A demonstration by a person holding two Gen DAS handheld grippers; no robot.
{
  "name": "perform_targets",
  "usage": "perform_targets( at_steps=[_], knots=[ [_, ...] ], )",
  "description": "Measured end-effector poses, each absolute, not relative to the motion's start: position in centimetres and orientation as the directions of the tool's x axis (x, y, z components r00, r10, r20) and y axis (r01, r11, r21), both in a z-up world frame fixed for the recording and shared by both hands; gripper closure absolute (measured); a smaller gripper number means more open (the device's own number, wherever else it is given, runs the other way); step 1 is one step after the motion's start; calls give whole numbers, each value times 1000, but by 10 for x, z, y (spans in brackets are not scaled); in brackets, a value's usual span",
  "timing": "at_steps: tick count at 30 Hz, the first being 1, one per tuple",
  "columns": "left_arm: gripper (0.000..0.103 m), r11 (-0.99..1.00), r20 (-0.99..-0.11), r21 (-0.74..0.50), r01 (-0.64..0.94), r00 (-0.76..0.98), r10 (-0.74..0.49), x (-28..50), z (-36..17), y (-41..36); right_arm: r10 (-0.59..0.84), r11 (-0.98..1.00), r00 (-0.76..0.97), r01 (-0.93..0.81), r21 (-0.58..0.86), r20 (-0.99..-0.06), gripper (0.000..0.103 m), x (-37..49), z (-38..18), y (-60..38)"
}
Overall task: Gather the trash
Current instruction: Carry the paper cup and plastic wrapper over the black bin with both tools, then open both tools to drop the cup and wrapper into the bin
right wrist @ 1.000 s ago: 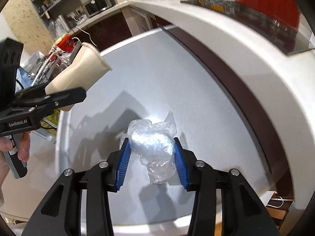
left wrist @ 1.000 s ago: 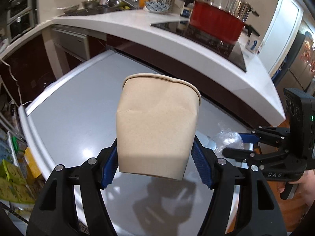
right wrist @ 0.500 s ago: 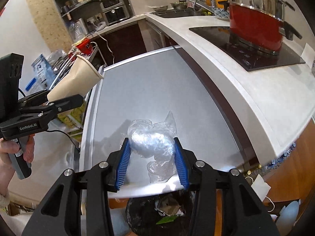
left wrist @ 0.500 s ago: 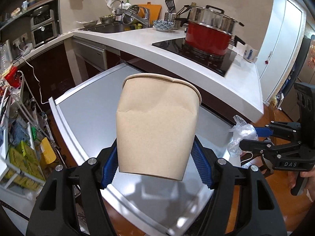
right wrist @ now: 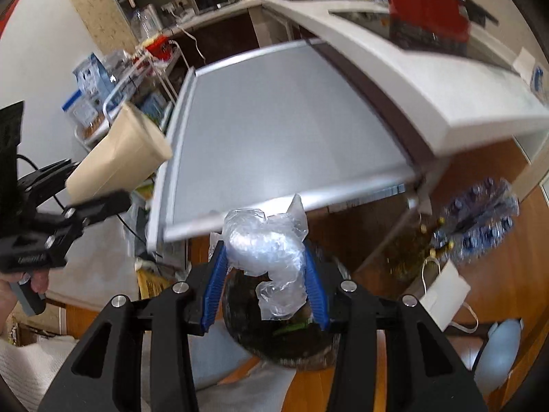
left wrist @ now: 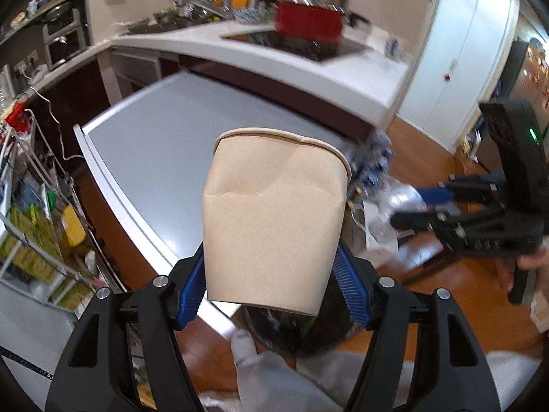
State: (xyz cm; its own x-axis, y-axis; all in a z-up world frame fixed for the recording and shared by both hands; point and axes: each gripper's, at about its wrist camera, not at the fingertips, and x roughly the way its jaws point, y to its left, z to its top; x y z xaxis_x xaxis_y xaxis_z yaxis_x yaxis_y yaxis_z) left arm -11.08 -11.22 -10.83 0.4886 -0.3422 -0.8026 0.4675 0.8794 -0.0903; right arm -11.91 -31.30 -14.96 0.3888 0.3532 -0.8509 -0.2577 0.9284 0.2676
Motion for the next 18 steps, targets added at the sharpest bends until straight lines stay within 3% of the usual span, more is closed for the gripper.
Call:
perform_targets(
  at_steps=[10,18],
  knots=[
    [35,845,-905,-56,532,331,-268,-142,-190,-148,304,942,267,-228,246,-915,61,-134,-218,-319],
    [34,835,-929,-34,549,291,-229,-136,-219,-162,290,947,219,-204,247,-932,56,-125,-247,-318]
  ],
)
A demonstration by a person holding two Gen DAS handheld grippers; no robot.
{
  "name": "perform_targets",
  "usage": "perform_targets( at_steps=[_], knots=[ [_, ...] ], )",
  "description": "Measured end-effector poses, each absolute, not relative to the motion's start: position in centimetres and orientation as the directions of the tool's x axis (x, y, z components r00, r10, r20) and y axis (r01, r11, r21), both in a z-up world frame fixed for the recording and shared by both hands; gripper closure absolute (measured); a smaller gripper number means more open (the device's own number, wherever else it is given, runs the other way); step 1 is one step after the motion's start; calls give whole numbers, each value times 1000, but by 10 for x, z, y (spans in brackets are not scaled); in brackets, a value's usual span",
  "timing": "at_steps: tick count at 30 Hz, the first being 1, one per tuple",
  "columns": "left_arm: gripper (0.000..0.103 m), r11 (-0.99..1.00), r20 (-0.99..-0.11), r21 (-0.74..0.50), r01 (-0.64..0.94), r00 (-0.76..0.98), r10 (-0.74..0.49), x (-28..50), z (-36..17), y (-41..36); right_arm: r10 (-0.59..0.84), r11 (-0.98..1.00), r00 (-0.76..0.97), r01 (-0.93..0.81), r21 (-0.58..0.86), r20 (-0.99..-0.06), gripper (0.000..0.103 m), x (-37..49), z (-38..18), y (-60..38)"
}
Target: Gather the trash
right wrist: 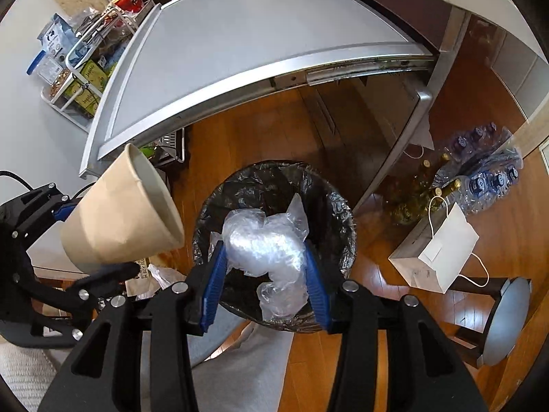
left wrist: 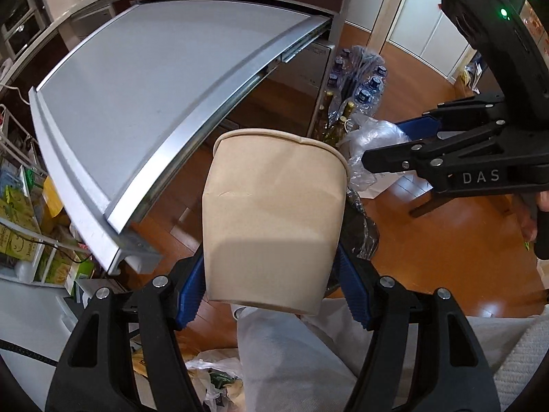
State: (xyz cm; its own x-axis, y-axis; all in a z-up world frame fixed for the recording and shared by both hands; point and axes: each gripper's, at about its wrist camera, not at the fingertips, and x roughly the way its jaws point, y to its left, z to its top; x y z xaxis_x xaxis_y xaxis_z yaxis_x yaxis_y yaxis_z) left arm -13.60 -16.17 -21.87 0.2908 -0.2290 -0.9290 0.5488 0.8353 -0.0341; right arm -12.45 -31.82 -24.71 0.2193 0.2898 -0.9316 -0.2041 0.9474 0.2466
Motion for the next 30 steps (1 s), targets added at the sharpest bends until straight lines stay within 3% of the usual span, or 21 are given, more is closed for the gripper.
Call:
perform_targets(
  at_steps=[2,6,11,19,21,30],
  knots=[
    [33,833,-935,-21,553,284,-212,-135,-219,-166,279,951,228,-199,236,-933,45,-124,-246,-319],
    [17,844,-922,-8,537,322,-213,-134,-209,-163,276,954,245,-190,233,-929,34,-123,-241,-324],
    [17,857,-916,-16,515,336,-219,-134,-197,-155,268,959,269,-167,229,-925,32,-121,-229,-332],
    [16,887,-845,6,461,477,-243,-123,-131,-146,259,966,427,-134,222,-867,7,-106,-157,-329],
    [8,903,-812,12,430,531,-242,-117,-111,-141,262,965,470,-119,233,-843,5,-99,-138,-328],
    [2,960,-625,49,275,758,-186,-73,-34,-113,194,981,692,-137,137,-695,5,-53,-50,-307]
  ],
)
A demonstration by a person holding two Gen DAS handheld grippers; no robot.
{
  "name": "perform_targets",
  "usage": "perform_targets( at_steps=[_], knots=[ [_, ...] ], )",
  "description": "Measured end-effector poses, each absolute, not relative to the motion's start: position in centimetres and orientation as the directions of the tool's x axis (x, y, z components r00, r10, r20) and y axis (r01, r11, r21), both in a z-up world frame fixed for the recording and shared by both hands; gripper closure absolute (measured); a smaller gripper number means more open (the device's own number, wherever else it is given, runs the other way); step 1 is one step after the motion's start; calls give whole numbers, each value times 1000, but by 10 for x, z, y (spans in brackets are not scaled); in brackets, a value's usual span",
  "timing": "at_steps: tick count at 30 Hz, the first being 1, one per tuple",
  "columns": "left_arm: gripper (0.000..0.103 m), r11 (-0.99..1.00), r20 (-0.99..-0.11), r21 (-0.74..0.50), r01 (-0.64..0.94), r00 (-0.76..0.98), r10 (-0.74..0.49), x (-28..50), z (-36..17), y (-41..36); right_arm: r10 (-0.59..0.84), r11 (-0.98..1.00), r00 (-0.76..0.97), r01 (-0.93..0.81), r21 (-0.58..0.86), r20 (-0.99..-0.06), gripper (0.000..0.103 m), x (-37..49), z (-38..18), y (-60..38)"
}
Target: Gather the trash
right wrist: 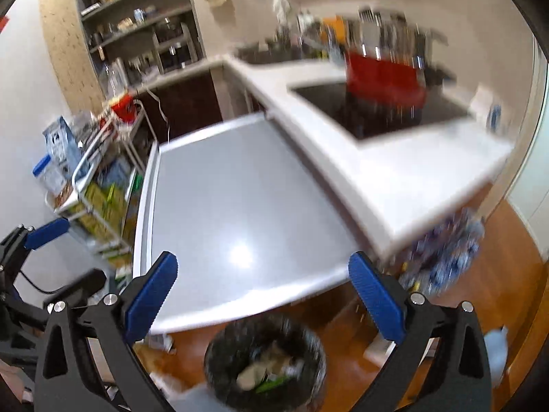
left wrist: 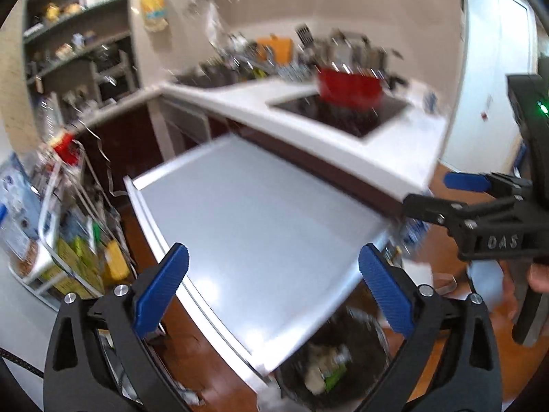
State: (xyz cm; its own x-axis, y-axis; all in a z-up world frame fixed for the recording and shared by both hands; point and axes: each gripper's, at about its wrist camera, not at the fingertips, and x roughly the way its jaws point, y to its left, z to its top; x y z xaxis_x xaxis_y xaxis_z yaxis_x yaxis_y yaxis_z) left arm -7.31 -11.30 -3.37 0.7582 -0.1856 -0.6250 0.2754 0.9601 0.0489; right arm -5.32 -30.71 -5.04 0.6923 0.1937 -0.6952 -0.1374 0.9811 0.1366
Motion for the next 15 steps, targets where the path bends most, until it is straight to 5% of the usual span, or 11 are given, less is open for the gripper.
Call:
perform_targets(
  at_steps=[15],
  knots=[
    [2,995,-471,33,96,879,-69,-13,25,-72,171,985,852,-162,62,-494,4,-10,40,-272]
  ],
)
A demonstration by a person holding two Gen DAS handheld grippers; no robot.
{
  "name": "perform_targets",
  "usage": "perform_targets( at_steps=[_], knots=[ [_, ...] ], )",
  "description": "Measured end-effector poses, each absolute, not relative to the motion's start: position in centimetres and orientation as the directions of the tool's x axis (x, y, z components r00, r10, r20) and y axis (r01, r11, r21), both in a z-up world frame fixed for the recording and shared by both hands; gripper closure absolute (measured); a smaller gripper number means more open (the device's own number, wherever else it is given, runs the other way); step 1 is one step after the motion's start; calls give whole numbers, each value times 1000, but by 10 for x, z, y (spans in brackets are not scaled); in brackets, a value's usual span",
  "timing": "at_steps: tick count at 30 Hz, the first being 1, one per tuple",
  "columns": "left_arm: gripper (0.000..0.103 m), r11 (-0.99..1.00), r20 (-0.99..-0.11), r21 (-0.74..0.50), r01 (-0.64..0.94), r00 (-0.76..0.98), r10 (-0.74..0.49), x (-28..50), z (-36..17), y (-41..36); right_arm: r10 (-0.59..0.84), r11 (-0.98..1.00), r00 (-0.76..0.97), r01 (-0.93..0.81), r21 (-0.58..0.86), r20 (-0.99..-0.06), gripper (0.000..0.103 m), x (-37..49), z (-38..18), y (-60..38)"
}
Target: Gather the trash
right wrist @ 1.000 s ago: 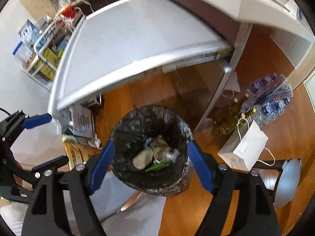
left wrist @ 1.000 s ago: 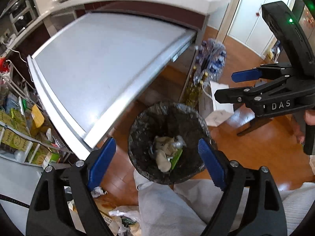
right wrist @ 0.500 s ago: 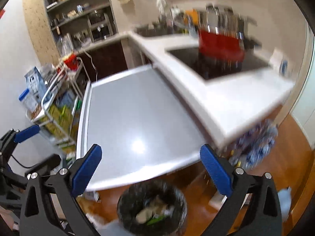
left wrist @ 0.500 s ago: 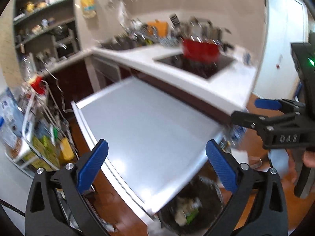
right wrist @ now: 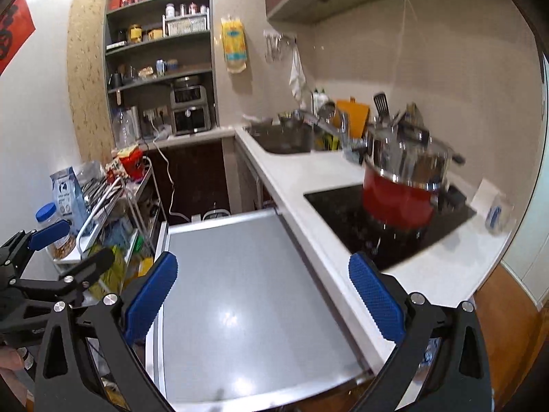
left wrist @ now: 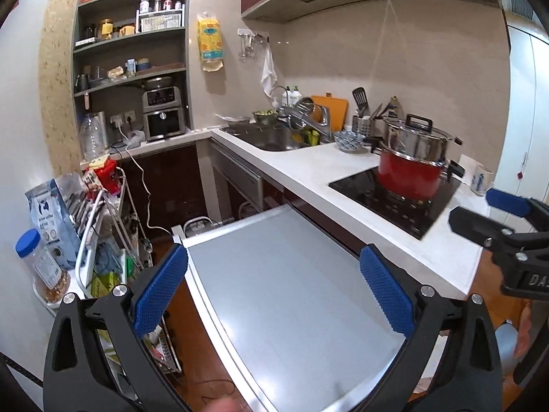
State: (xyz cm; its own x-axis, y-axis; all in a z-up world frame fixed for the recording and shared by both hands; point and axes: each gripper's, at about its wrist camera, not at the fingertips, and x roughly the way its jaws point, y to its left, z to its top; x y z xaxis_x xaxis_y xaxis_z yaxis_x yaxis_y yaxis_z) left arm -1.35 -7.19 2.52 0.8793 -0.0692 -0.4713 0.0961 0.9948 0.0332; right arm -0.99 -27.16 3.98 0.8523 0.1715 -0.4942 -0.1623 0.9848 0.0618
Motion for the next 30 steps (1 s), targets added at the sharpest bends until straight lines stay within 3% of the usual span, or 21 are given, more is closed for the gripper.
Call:
perform_targets(
  at_steps=[9,30],
  knots=[
    [2,997,-465,-48,58,882,-74,-1,35,-51,163,987,867,-149,66,-471,4,0,47,-264],
    [2,1000,-453,-16,2,891,-9,11,42,-40,165,986,857,-152,67,-488,4,19,44,-254]
  ],
)
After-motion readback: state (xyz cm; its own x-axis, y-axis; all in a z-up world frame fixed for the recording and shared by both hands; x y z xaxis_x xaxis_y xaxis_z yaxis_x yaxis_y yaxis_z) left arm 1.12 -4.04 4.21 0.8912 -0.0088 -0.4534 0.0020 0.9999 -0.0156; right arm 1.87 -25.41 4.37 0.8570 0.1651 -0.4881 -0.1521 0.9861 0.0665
